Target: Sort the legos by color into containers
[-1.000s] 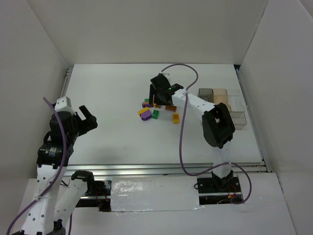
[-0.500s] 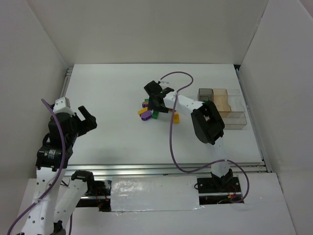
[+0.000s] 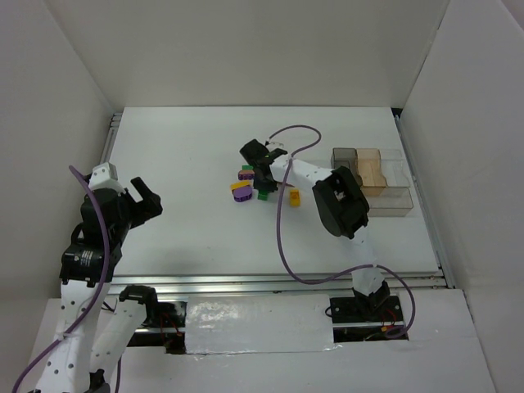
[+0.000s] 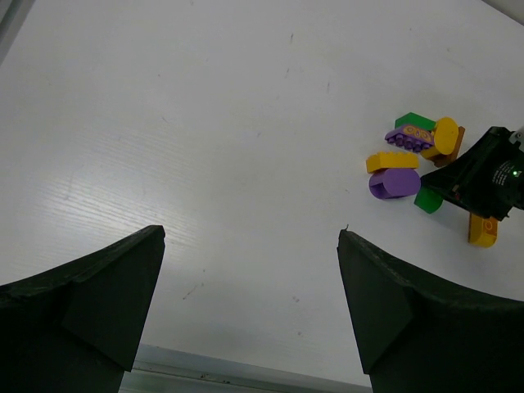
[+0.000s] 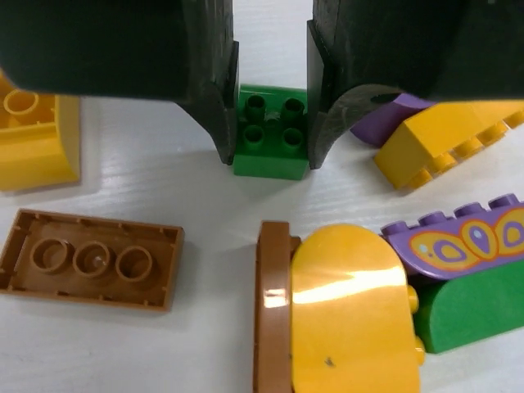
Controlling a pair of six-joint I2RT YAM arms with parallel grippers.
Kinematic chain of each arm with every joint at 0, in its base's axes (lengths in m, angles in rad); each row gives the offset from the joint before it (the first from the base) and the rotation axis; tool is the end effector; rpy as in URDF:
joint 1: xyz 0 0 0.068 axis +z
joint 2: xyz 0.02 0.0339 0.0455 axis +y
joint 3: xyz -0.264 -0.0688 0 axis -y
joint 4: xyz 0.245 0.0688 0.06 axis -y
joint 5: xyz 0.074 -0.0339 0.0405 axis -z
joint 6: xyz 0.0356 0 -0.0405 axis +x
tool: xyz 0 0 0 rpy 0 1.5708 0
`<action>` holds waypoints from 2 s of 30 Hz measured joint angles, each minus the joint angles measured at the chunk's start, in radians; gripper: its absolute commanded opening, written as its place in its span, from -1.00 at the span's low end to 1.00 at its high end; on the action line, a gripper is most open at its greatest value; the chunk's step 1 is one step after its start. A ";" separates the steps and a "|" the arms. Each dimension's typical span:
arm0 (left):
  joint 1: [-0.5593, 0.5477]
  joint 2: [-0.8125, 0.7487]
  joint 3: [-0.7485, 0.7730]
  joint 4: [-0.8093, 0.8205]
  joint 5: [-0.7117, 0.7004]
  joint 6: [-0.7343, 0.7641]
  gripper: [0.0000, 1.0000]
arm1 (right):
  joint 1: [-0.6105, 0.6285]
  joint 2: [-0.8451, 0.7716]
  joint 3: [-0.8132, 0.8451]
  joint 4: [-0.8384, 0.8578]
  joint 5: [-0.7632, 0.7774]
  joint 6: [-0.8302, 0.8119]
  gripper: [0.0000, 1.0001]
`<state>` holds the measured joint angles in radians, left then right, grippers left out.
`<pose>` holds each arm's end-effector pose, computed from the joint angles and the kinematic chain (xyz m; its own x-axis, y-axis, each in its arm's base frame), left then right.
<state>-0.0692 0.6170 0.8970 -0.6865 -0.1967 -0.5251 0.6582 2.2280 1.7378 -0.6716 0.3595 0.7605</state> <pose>0.1238 -0.0016 0.3486 -0.2855 -0.4730 -0.8335 -0.2940 0.8710 -0.3936 0.3782 0.2766 0.1616 -0.8443 0.1628 -0.5106 0.1657 0.9854 0.0403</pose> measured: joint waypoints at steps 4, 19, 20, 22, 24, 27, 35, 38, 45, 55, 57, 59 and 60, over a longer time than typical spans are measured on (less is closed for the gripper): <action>-0.001 0.000 0.000 0.000 0.000 0.000 0.99 | -0.002 -0.046 -0.072 0.031 -0.008 0.006 -1.00; -0.009 0.000 0.000 0.000 0.000 0.000 0.99 | -0.318 -0.507 -0.234 0.228 -0.159 -0.434 -1.00; -0.009 0.000 0.000 0.000 -0.001 0.000 0.99 | -0.374 -0.501 -0.231 0.229 -0.153 -0.442 -1.00; -0.009 0.000 0.000 0.000 -0.002 0.000 0.99 | -0.452 -0.480 -0.228 0.221 -0.127 -0.447 -1.00; -0.009 0.000 0.000 0.000 -0.003 0.000 0.99 | -0.496 -0.446 -0.207 0.190 -0.101 -0.447 -1.00; -0.010 0.002 0.000 0.000 -0.005 0.000 0.99 | -0.524 -0.343 -0.128 0.146 -0.070 -0.448 -1.00; -0.010 0.004 0.000 0.000 -0.005 0.000 0.99 | -0.533 -0.241 -0.094 0.058 -0.007 -0.416 -0.95; -0.010 0.008 0.000 0.000 -0.004 0.000 0.99 | -0.558 -0.241 -0.092 0.053 -0.003 -0.401 -0.69; -0.011 0.010 0.000 0.000 -0.003 0.000 0.99 | -0.592 -0.241 -0.091 0.040 -0.007 -0.387 0.17; -0.011 0.039 0.000 0.000 0.001 0.000 0.99 | -0.589 -0.253 -0.089 0.020 -0.029 -0.375 0.99; -0.011 0.048 0.000 0.002 0.001 0.000 0.99 | -0.589 -0.266 -0.089 0.012 -0.030 -0.372 0.99; -0.011 0.060 0.000 0.006 0.001 0.000 0.99 | -0.589 -0.282 -0.087 0.007 -0.029 -0.365 0.99; -0.011 0.069 0.000 0.008 0.001 0.000 0.99 | -0.589 -0.286 -0.080 -0.003 -0.029 -0.360 0.99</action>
<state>-0.0803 0.6857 0.8970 -0.6788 -0.1955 -0.5247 0.0692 1.9423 1.6577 -0.6750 0.3302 0.4004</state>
